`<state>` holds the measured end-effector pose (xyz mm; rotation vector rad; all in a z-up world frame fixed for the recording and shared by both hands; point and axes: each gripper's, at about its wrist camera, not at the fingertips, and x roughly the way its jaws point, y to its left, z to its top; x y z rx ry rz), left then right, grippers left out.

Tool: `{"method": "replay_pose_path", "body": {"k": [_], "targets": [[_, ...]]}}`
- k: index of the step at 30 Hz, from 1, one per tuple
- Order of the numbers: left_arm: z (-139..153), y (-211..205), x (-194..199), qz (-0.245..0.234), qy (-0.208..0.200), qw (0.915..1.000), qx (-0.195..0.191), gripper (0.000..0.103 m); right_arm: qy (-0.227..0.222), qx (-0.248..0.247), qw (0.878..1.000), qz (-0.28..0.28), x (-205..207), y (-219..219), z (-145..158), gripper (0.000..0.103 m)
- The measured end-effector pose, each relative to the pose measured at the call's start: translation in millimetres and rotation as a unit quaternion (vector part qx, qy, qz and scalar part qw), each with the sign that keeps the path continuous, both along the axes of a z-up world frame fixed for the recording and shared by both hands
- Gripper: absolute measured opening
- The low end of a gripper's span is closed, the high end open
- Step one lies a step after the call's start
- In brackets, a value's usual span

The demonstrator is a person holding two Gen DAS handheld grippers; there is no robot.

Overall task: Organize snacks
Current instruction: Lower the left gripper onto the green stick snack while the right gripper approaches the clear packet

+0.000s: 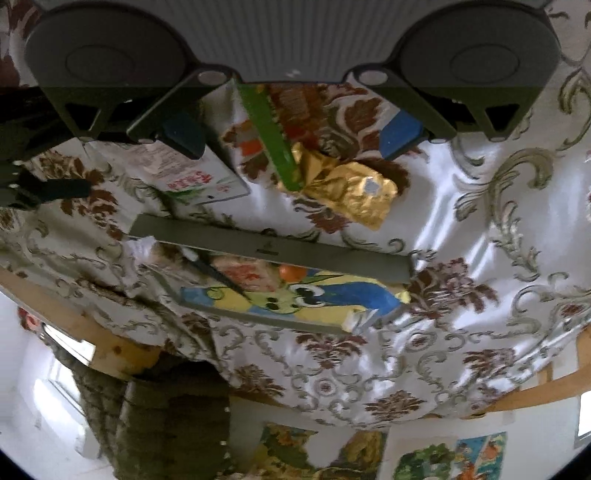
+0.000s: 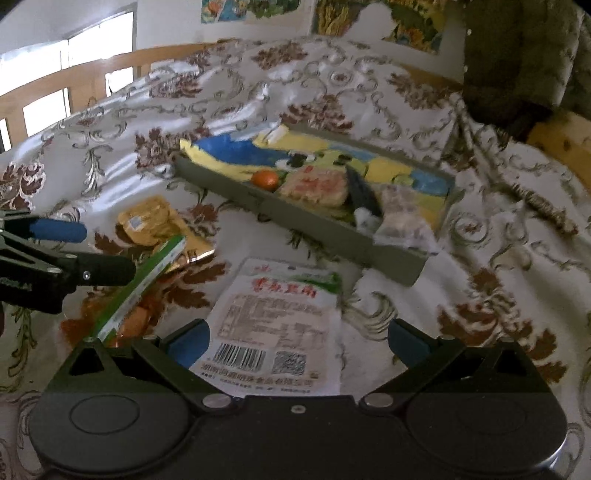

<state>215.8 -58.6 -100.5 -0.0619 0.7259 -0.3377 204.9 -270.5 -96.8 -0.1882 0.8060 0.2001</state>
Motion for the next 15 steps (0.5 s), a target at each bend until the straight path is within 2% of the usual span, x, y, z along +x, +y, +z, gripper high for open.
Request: {"method": "replay_pose_path", "body": {"k": [5, 15], "targets": [[-8, -10, 5, -0.020, 0.002, 0.9996, 0.019, 0.100, 0.029, 0.011, 0.999, -0.007, 9, 1, -14, 0.102], [-17, -2, 14, 0.003, 0.039, 0.9992, -0.006, 0.099, 0.034, 0.032, 0.999, -0.005, 15, 0, -16, 0.102]]}}
